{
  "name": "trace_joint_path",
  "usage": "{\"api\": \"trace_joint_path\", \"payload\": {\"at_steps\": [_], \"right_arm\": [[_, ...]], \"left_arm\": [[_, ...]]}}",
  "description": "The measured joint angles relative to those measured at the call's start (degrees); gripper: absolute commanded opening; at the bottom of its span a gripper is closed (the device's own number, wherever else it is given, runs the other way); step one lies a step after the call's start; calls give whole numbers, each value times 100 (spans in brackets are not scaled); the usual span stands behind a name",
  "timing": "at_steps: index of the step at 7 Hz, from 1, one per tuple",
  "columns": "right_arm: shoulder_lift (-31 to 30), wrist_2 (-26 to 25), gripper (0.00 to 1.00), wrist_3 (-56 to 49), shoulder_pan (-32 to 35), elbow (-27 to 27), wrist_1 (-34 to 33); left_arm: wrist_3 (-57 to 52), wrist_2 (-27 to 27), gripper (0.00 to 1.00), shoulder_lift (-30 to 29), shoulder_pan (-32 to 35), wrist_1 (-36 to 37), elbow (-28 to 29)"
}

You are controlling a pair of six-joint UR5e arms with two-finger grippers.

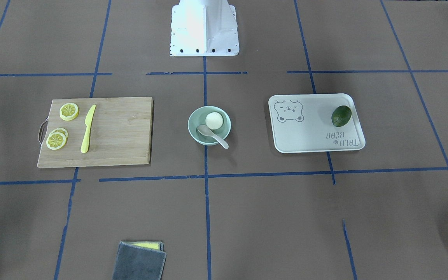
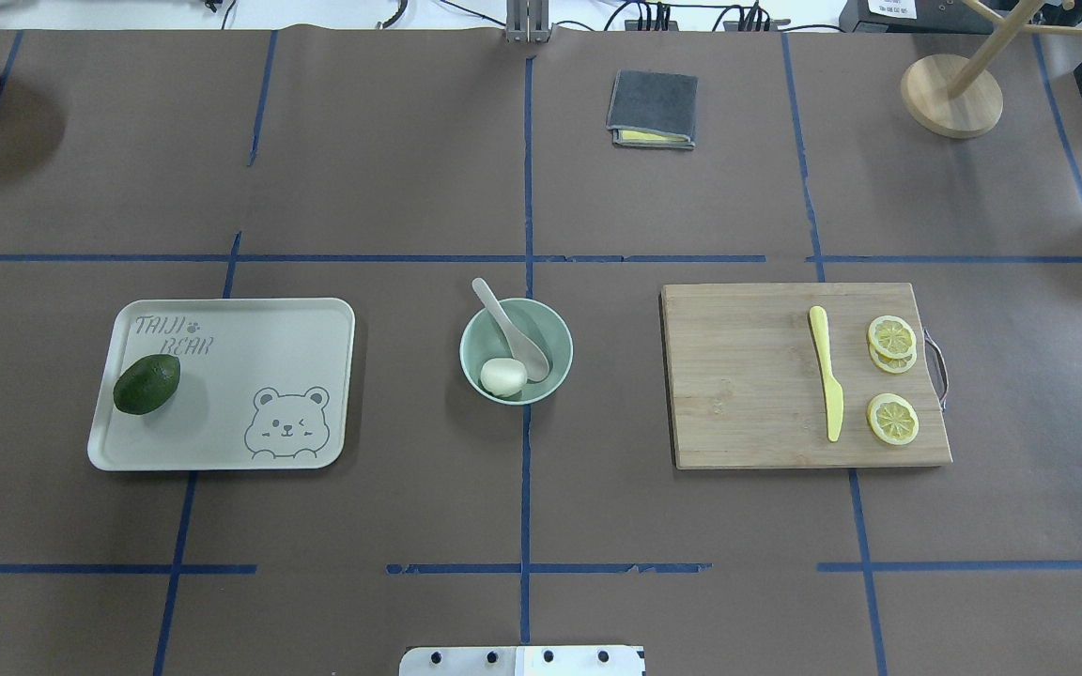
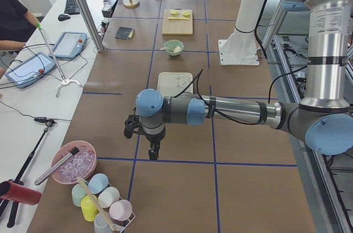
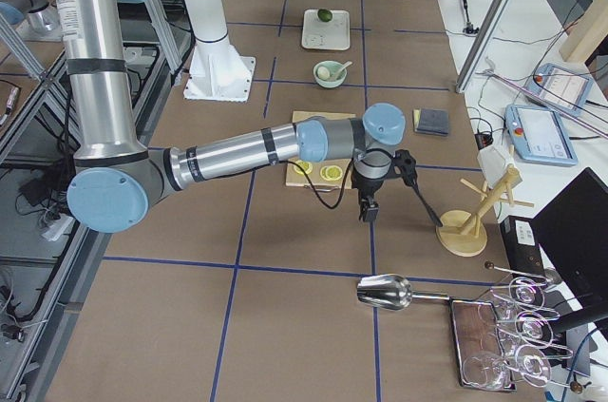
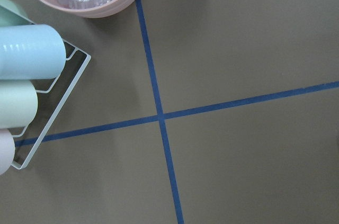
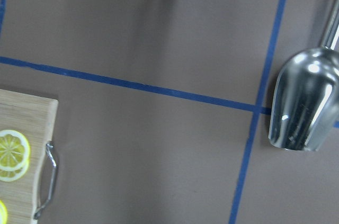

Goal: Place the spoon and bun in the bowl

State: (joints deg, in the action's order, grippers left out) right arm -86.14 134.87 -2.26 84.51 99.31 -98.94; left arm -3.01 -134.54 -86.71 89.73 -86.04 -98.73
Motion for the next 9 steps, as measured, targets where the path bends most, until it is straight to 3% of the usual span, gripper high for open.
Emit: {"api": "trace_joint_path", "payload": {"at_steps": [6,9], "right_arm": [[-564,200,100,-335,668,-239,73],[-591,224,100,-496,862,-699,624]], "left_arm": [[-5,9,100,7,0,-27,96],[10,8,100,5,0,-27,108]]}}
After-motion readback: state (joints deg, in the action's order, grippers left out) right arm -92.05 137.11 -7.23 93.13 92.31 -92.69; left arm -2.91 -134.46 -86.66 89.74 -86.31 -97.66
